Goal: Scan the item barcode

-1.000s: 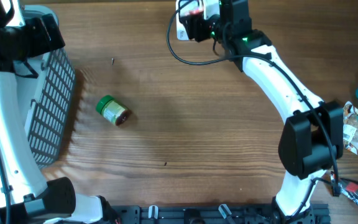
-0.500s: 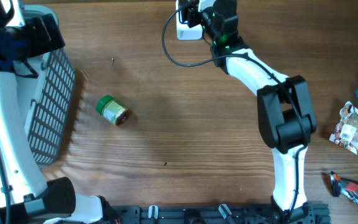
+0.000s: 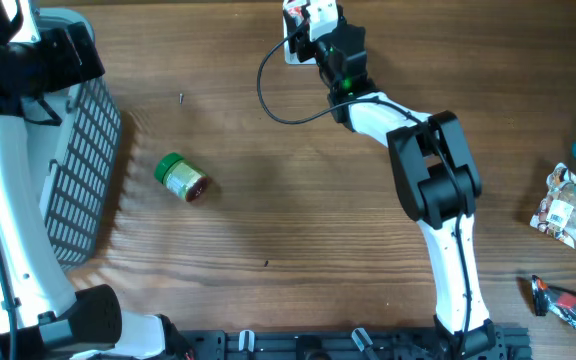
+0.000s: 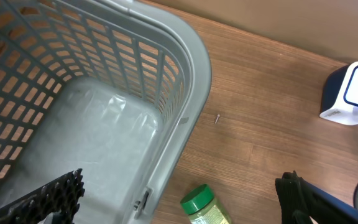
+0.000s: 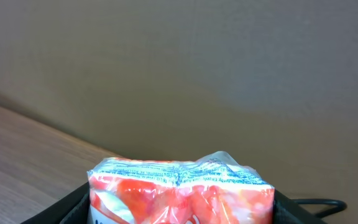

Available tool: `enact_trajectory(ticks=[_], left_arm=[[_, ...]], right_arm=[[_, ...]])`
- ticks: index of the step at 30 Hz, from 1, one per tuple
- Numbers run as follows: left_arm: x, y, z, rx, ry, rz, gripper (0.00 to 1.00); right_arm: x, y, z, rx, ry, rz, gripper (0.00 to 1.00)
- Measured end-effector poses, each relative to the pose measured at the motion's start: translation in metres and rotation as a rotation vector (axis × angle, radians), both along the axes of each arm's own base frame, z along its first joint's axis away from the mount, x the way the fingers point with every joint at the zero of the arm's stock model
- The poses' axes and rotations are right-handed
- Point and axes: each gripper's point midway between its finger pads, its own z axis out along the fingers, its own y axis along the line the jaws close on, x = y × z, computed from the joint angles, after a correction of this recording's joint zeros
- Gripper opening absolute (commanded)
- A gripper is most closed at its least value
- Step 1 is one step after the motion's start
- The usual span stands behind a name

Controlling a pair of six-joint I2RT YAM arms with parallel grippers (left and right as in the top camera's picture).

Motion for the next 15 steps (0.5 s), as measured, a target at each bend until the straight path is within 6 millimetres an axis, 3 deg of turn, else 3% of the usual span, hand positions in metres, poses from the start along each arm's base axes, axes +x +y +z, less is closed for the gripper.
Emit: enact_trajectory(ticks=[15], left_arm=[[0.0000,0.0000,0.0000,0.000,0.000,0.000,1.00]], right_arm=[[0.0031,-0.0004,0.0052,0.002,-0.015,-0.008,0.72]])
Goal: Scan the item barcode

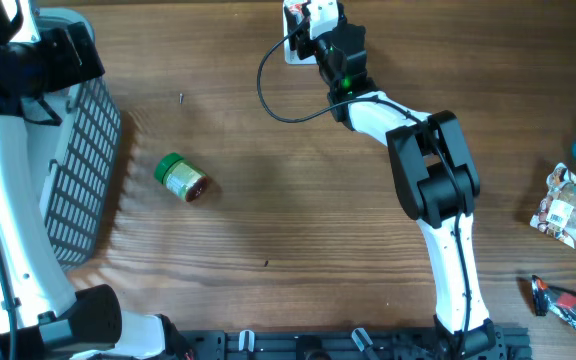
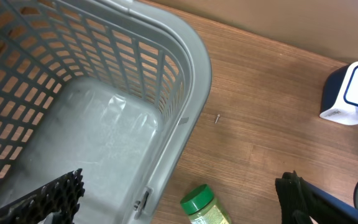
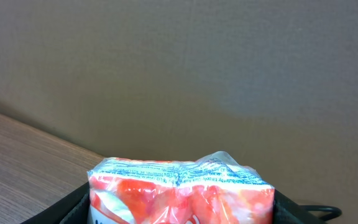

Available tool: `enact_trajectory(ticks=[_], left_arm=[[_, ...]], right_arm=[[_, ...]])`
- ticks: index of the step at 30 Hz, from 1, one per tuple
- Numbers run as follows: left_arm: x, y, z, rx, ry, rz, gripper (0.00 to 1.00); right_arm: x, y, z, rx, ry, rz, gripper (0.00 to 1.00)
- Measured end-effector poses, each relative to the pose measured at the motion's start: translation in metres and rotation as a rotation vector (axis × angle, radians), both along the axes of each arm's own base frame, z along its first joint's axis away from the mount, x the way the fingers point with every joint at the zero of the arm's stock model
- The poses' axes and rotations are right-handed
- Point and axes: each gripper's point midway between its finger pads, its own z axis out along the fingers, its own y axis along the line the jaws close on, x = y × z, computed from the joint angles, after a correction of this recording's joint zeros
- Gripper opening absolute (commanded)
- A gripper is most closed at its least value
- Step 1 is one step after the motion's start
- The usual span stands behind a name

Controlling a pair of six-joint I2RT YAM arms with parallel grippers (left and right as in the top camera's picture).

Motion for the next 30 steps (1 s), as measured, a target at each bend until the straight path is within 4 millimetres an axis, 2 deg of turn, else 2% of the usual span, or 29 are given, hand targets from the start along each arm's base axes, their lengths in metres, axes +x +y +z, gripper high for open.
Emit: enact_trajectory(ticks=[5,11,13,15,17,19,20,21,23,26,27,30], left_arm=[[0.000,0.000,0.000,0.000,0.000,0.000,1.00],[0.000,0.000,0.000,0.000,0.000,0.000,1.00],[0.000,0.000,0.000,0.000,0.000,0.000,1.00],[0.000,0.000,0.000,0.000,0.000,0.000,1.00],[0.000,0.000,0.000,0.000,0.000,0.000,1.00],[0.000,0.000,0.000,0.000,0.000,0.000,1.00],[0.000,0.000,0.000,0.000,0.001,0.000,1.00],[0.000,0.000,0.000,0.000,0.000,-0.001,1.00],[0.000,0.000,0.000,0.000,0.000,0.000,1.00],[0.000,0.000,0.000,0.000,0.000,0.000,1.00],[0.000,0.000,0.000,0.000,0.000,0.000,1.00],[0.000,0.000,0.000,0.000,0.000,0.000,1.00]], right_arm=[[0.000,0.000,0.000,0.008,0.005,0.000,0.76],[-0.001,-0.001,-0.017,-0.016,0.093,-0.006,0.73],[-0.002,-0.004,-0.010,-0.022,0.106,-0.019,0.73],[-0.004,-0.007,0.016,-0.019,0.096,-0.027,0.71],[-0.010,-0.010,0.052,-0.014,0.083,-0.031,0.79],[-0.020,-0.014,0.078,-0.026,0.116,-0.036,0.79],[-0.028,-0.016,0.092,-0.040,0.145,-0.037,0.85],[-0.039,-0.019,0.100,-0.060,0.192,-0.038,0.90],[-0.057,-0.018,0.108,-0.073,0.263,-0.031,0.93],[-0.091,-0.005,0.081,-0.028,0.487,-0.026,1.00],[-0.104,0.002,0.065,0.004,0.585,-0.023,1.00],[-0.122,0.016,0.042,0.058,0.712,-0.019,1.00]])
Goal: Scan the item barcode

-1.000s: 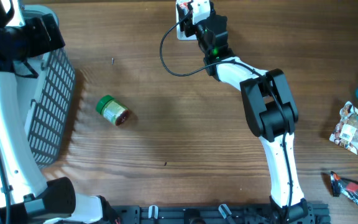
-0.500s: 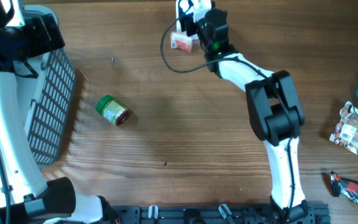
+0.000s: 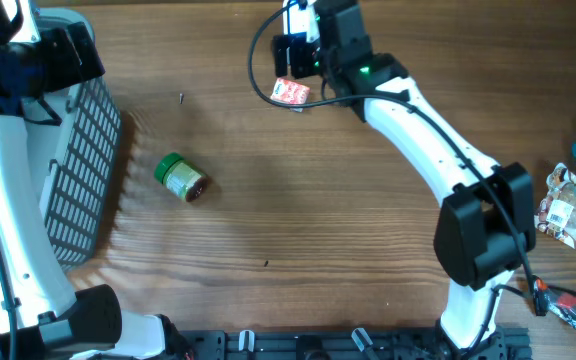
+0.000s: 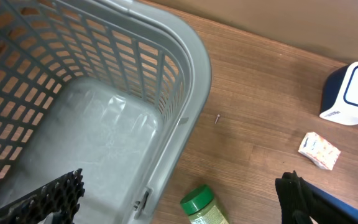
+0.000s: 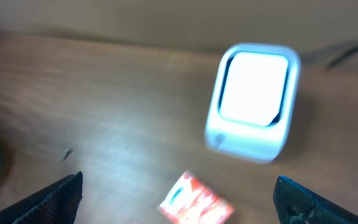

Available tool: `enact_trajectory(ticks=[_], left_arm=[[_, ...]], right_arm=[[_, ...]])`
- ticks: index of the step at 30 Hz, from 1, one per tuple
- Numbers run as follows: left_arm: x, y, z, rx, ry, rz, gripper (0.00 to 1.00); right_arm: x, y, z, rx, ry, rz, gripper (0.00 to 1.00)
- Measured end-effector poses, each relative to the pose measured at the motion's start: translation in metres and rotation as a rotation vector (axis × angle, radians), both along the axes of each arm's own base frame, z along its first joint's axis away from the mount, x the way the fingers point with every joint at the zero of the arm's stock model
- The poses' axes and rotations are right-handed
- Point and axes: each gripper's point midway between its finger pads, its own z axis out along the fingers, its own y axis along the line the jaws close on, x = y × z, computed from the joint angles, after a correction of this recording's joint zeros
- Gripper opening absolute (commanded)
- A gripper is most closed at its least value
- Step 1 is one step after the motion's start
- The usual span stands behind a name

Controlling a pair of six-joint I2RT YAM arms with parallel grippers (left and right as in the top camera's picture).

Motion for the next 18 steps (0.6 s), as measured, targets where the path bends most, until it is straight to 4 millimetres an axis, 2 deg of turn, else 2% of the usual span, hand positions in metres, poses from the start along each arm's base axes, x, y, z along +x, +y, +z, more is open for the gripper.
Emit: enact_trajectory(ticks=[3,6,7,10,14,18], left_arm=[[0.000,0.000,0.000,0.000,0.000,0.000,1.00],[0.000,0.000,0.000,0.000,0.000,0.000,1.00],[0.000,0.000,0.000,0.000,0.000,0.000,1.00],[0.000,0.000,0.000,0.000,0.000,0.000,1.00],[0.000,0.000,0.000,0.000,0.000,0.000,1.00],[0.000,0.000,0.000,0.000,0.000,0.000,1.00]], right_arm=[[-0.008,0.017,-0.024,0.049,0.083,-0.045,1.00],[-0.006,0.024,-0.055,0.070,0.145,-0.093,1.00],[-0.003,0.025,-0.077,0.075,0.181,-0.120,1.00],[-0.002,0.024,-0.113,0.074,0.238,-0.166,1.00],[0.000,0.021,-0.141,0.076,0.279,-0.217,1.00],[0.002,0.017,-0.145,0.089,0.286,-0.267,1.00]])
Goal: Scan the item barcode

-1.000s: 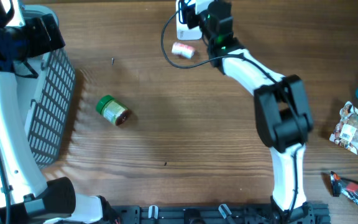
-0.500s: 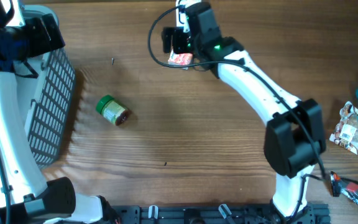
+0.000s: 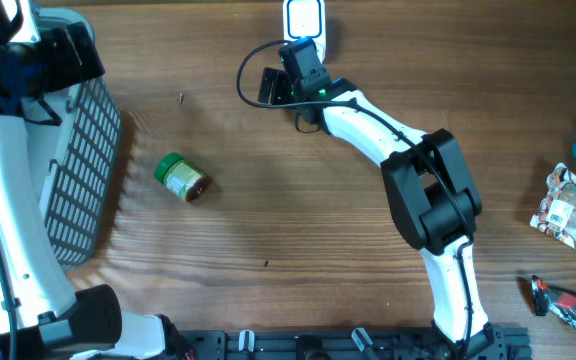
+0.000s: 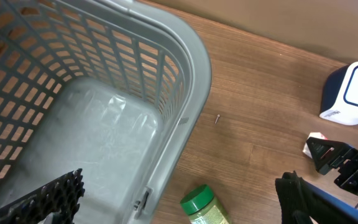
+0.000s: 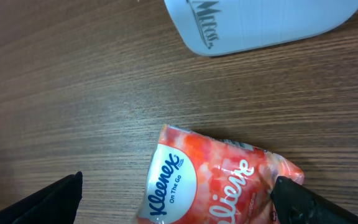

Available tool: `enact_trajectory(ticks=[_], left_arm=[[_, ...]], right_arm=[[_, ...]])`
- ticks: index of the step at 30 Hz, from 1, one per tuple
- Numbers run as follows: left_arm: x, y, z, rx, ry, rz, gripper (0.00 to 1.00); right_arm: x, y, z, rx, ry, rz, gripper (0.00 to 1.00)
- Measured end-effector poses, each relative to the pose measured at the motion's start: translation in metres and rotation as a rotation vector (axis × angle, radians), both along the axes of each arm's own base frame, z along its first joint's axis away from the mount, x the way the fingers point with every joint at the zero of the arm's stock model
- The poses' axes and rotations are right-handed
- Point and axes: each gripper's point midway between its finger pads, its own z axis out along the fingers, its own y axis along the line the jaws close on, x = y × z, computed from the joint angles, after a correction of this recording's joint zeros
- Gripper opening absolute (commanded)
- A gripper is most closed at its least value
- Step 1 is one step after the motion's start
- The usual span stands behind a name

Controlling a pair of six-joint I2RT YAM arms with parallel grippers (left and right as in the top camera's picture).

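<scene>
The red and white Kleenex tissue pack (image 5: 219,180) lies flat on the wooden table, just in front of the white barcode scanner (image 5: 260,25) (image 3: 303,18). My right gripper (image 5: 176,186) (image 3: 273,85) is low over the pack and open. One finger stands on each side of the pack, and the left one is well clear of it. In the overhead view the gripper hides the pack. In the left wrist view a corner of the pack (image 4: 314,138) shows. My left gripper (image 4: 179,193) hangs open over the basket rim, holding nothing.
A grey slatted basket (image 3: 83,170) (image 4: 104,93) stands at the left edge. A green-lidded jar (image 3: 182,178) lies on its side beside it. A small screw (image 3: 181,98) lies nearby. A blue bottle, a snack bag (image 3: 566,212) and a tube (image 3: 566,302) are at the far right.
My right gripper was open above the table with the tissue pack lying below it. It is now down at the pack with a finger on each side. The left arm has not moved.
My right gripper first held the tissue pack up at the scanner and was still there half a second later. Then the pack lay on the table left of the scanner and the gripper was open above it. Now the open gripper straddles the pack.
</scene>
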Motion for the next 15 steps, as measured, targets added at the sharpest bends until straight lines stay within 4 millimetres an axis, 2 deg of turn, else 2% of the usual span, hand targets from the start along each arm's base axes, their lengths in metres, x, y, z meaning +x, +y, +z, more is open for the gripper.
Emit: enact_trajectory(ticks=[5,8,12,15], left_arm=[[0.000,0.000,0.000,0.000,0.000,0.000,1.00],[0.000,0.000,0.000,0.000,0.000,0.000,1.00],[0.000,0.000,0.000,0.000,0.000,0.000,1.00],[0.000,0.000,0.000,0.000,0.000,0.000,1.00]], right_arm=[[0.003,-0.009,-0.005,-0.029,-0.001,-0.051,1.00],[-0.006,-0.014,-0.012,-0.082,0.035,-0.018,1.00],[-0.006,-0.015,-0.005,-0.105,0.046,-0.003,0.88],[-0.011,-0.023,-0.010,-0.149,0.068,-0.009,0.74]])
